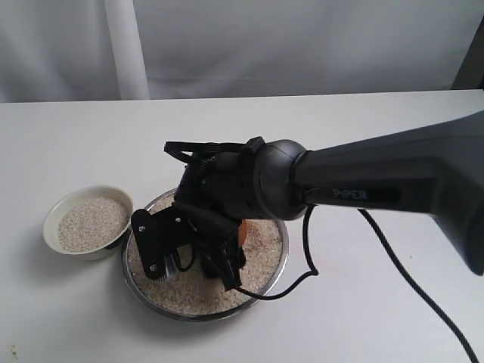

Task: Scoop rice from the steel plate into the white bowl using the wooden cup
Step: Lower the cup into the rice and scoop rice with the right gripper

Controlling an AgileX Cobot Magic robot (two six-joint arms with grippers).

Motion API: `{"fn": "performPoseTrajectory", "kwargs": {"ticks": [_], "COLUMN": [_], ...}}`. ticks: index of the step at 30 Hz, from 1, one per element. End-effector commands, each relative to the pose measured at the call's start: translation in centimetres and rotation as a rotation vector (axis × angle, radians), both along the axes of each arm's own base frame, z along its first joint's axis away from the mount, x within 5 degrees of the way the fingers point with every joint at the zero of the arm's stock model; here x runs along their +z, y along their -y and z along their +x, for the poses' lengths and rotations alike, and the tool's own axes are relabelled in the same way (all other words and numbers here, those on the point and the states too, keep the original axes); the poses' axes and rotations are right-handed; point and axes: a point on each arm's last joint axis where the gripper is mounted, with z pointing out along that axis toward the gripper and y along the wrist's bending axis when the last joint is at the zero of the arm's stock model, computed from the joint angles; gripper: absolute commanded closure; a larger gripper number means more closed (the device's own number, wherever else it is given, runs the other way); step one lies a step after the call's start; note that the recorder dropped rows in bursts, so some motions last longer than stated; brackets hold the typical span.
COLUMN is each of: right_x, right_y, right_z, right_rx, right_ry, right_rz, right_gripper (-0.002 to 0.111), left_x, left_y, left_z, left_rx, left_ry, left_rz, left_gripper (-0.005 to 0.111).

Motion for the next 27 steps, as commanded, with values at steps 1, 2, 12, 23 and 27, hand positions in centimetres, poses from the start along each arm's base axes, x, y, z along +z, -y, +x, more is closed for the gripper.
{"fn": "performPoseTrajectory", "kwargs": {"ticks": [1,2,12,23,27], "right_x": [1.0,1.0,1.0,0.7,0.9], "right_y": [-0.5,-0.5,-0.2,0.9,1.5], "right_z": [-0.3,-0.3,0.5,1.3,1.4], "right_rx": [-0.001,-0.001,-0.075,-0.159,-0.170], "right_ry": [-0.013,-0.014,-0.064,-0.165,-0.156], "right_rz": [0.091,0.092,0.184,0.287,0.348], "right_gripper": [0.108,0.108,0.108,0.108,0.108], "left_x": [0.1,0.1,0.1,0.1,0.1], "left_y": [0.0,0.0,0.0,0.0,0.0], "left_z": [0.0,0.0,0.0,0.0,0.0], "left_rx": [-0.007,-0.007,-0.007,-0.007,-0.007], "left_ry": [0.011,0.011,0.011,0.011,0.011], "left_rz": [-0.002,-0.002,-0.002,-0.002,-0.002], "left_gripper": [0.107,0.107,0.107,0.107,0.107]}}
